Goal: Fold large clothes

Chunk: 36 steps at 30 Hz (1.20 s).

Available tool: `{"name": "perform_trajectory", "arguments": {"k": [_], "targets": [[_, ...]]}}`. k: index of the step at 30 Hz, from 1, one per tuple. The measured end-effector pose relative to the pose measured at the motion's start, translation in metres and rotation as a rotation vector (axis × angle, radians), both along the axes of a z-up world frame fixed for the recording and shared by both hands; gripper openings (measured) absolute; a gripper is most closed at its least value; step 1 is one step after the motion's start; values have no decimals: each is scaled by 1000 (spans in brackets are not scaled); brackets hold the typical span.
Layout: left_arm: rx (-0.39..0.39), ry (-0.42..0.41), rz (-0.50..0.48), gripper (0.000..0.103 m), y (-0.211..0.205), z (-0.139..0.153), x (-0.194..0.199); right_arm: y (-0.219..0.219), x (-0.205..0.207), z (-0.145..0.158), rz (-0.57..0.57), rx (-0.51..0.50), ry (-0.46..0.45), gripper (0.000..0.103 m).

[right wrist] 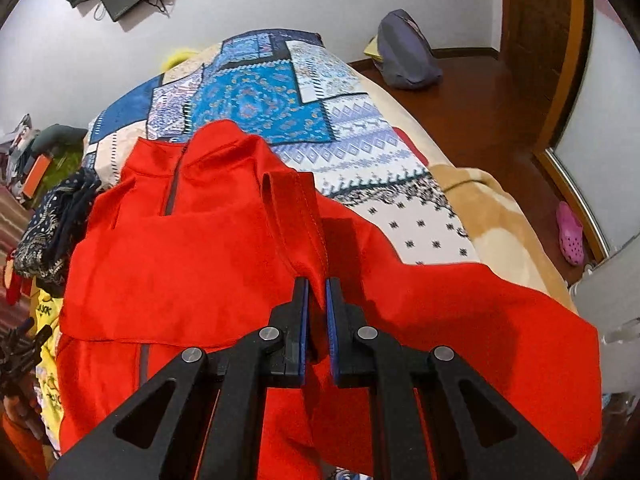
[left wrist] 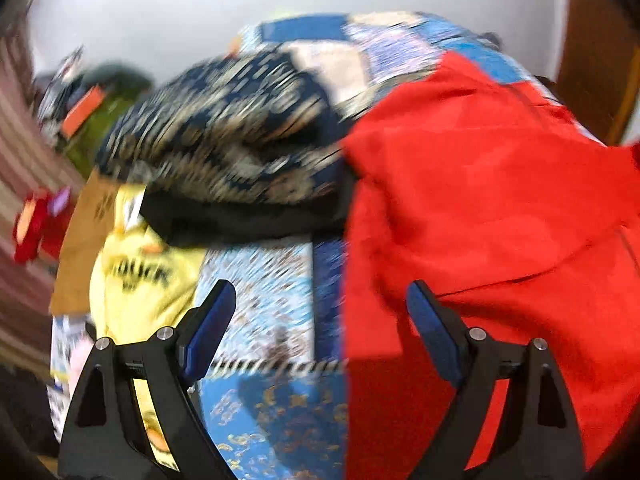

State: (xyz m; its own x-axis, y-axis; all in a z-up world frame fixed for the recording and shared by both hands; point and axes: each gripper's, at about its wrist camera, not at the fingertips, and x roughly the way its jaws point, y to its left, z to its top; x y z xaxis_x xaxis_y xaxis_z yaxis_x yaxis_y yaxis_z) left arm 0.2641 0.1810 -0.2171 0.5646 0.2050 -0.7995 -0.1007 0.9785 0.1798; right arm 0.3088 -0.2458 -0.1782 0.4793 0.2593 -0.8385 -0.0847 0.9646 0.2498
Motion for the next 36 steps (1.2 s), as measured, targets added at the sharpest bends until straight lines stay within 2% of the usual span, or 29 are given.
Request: {"name": "perform_trajectory", "arguments": {"k": [2,5,8,10,11,13,14,16,17,18,20,25,29,36], "targets": [[-9,-25,-78,88,-20,10,3,4,0,2,11,2,-6,7],[46,-20,-186,88,-51,10,11,7,1,2,20,6,-10,7],[105,80,-251,88,-69,-15,24,10,1,2,30,12,-14,7],[109,156,-263,88,-71,-37,31,10,1,3,33,14,-16,7],[91,152,-259,90,-68,-41,32,10,0,3,32,16,-17,7],[57,138,-229,96,-59,-41,32,8,1,2,28,23,-13,7],[51,136,-193,96,-52,-42,35,8,1,1,27,26,-10,7],[91,116,-123,96,-43,-45,40,10,2,0,27,25,-9,7],[124,107,-94,93,-40,-47,40,10,2,1,27,29,-8,7],[167,102,-53,84,-36,-50,44,9,1,1,27,36,-10,7],[193,114,13,75,-27,-55,51,9,0,6,21,49,-25,7],[114,48,180,75,16,-44,51,-2,-6,29,-9,81,-89,6],[50,17,238,75,32,-36,45,-17,-10,32,-39,98,-89,5],[31,85,216,75,29,-51,42,-21,-25,-9,-29,5,16,5]]}}
